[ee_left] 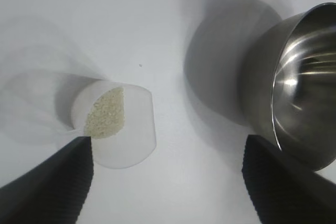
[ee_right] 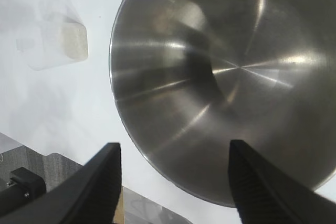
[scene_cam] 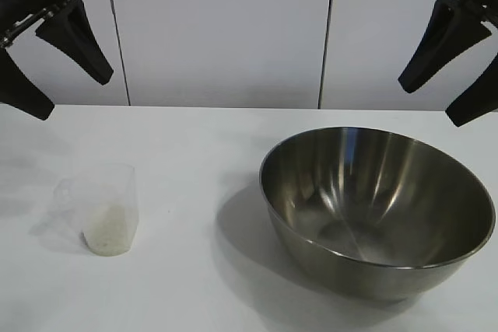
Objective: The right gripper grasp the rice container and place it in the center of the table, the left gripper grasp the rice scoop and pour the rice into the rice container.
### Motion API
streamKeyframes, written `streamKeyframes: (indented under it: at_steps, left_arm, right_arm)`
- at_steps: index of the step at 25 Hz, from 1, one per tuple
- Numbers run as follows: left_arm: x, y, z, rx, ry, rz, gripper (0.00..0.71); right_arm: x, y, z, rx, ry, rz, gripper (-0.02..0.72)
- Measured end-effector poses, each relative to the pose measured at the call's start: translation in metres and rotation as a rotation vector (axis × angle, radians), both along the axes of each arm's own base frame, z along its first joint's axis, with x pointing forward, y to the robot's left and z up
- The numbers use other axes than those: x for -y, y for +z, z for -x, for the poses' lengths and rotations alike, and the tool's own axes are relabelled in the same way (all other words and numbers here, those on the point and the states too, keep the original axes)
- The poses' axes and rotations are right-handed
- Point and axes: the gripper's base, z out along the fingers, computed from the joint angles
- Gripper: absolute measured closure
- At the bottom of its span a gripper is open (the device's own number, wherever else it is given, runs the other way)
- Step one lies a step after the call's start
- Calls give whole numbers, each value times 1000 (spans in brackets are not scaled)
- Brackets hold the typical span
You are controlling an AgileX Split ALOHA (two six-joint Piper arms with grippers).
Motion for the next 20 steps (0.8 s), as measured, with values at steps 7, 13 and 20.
streamKeyframes:
  at_steps: [7,13,20]
  left_arm:
    - [0,0,0,1,1,0,143]
    - [0,0,0,2,1,0,143]
    - [0,0,0,2,2,0,143]
  right_arm:
    - [1,2,-1,12,8,8,295]
    - [16,10,-7,72,51,213,295]
    - [33,-13,-20,23,38,402,295]
